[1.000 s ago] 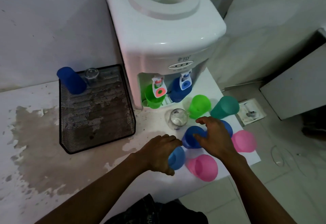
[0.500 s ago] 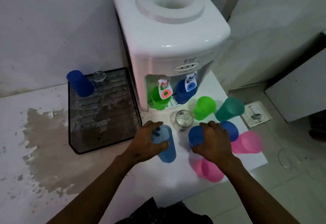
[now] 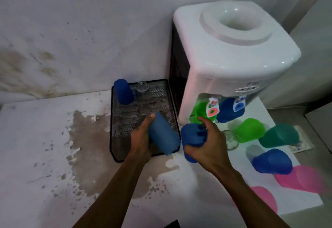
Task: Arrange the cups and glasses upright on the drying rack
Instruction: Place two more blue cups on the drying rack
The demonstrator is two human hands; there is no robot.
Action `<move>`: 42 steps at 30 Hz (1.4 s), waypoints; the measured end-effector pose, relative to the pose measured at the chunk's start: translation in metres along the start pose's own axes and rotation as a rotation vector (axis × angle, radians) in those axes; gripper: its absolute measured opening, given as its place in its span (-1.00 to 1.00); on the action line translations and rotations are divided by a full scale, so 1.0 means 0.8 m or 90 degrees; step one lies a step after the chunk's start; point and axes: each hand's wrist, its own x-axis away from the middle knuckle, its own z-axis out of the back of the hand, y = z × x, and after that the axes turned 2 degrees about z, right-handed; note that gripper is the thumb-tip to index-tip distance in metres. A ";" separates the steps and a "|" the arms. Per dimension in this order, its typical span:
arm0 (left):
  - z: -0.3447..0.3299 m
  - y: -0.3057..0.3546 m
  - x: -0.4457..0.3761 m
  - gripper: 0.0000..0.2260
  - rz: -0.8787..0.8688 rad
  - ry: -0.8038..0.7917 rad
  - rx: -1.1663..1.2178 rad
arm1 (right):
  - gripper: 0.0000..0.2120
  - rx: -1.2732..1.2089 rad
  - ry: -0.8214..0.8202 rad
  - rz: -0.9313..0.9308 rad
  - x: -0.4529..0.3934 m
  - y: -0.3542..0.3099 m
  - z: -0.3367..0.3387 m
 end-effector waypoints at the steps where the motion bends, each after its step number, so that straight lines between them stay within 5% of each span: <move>1: 0.006 0.009 -0.006 -0.31 0.037 -0.009 0.049 | -0.16 -0.024 0.010 -0.010 -0.006 -0.007 -0.010; 4: 0.021 0.036 -0.032 -0.55 0.080 -0.030 0.116 | -0.28 -0.077 0.018 -0.063 -0.030 -0.026 -0.045; 9: 0.032 0.071 -0.070 -0.57 0.162 -0.049 0.171 | -0.43 -0.162 0.017 -0.145 -0.070 -0.034 -0.099; 12: 0.042 0.091 -0.091 -0.66 0.212 -0.052 0.129 | -0.36 -0.184 0.024 -0.183 -0.091 -0.040 -0.118; 17: 0.054 0.118 -0.114 -0.54 0.248 -0.058 -0.134 | -0.14 -0.183 0.009 -0.243 -0.130 -0.048 -0.139; 20: 0.060 0.122 -0.135 -0.27 0.170 0.019 -0.368 | -0.05 -0.148 -0.038 -0.304 -0.152 -0.048 -0.150; 24: 0.068 0.129 -0.151 -0.67 -0.082 0.068 -0.725 | -0.07 -0.094 -0.125 -0.324 -0.173 -0.051 -0.157; 29: 0.061 0.145 -0.165 -0.51 -0.170 0.055 -1.079 | -0.20 0.026 -0.172 -0.306 -0.203 -0.062 -0.163; 32: 0.047 0.154 -0.171 -0.47 -0.178 0.096 -1.192 | -0.26 0.154 -0.161 -0.265 -0.221 -0.070 -0.161; 37: 0.033 0.155 -0.177 -0.73 -0.239 0.117 -1.287 | -0.40 0.357 -0.158 -0.185 -0.247 -0.088 -0.164; 42: 0.029 0.153 -0.179 -0.68 -0.254 0.105 -1.330 | -0.42 0.437 -0.164 -0.140 -0.274 -0.100 -0.170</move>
